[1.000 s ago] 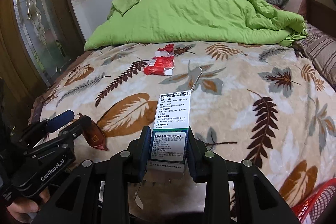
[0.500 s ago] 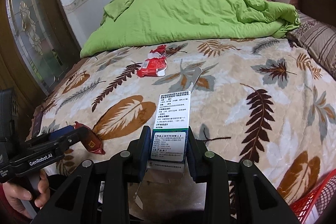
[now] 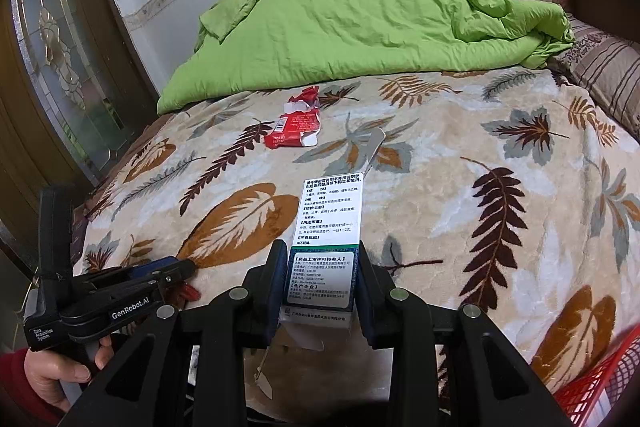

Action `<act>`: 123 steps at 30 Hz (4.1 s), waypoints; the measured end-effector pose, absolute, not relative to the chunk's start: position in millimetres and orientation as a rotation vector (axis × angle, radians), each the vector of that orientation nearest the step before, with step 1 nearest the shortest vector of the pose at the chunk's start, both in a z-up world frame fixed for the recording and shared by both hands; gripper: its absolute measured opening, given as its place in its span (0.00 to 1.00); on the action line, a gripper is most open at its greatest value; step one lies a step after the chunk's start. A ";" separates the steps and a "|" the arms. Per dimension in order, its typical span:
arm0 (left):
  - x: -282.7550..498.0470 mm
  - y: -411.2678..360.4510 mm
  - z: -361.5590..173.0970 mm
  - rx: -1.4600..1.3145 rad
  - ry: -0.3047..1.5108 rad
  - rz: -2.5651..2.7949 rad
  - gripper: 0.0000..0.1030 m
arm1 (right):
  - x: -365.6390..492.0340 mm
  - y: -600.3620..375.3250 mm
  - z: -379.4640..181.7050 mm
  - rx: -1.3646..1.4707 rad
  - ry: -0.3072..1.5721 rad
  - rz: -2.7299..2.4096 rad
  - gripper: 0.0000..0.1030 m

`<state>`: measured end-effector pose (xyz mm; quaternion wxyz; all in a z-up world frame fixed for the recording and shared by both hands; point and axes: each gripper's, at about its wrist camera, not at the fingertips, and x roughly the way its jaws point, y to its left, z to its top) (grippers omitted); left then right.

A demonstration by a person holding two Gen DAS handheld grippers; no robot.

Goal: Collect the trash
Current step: 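Lift the red snack bag and medicine box above the bed, then carry the snack bag and medicine box over the red wastebasket with both tools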

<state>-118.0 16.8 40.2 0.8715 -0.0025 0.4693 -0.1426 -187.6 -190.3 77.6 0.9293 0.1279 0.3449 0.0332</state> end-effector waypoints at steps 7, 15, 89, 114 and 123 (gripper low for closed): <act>-118.2 21.3 47.4 -0.057 0.989 -0.357 0.36 | -187.8 -188.3 78.5 0.265 0.707 0.071 0.33; -120.7 26.7 60.4 -0.113 1.020 -0.380 0.44 | -189.4 -191.6 78.2 0.282 0.711 0.072 0.33; -188.8 -126.2 122.0 0.123 0.808 -0.702 0.33 | -298.0 -299.3 121.4 0.410 0.659 -0.153 0.33; -299.6 -325.4 105.1 0.355 0.907 -1.139 0.33 | -462.4 -436.0 100.5 0.625 0.650 -0.515 0.33; -314.5 -343.5 87.2 0.462 0.873 -1.133 0.33 | -466.3 -438.5 84.2 0.655 0.669 -0.513 0.33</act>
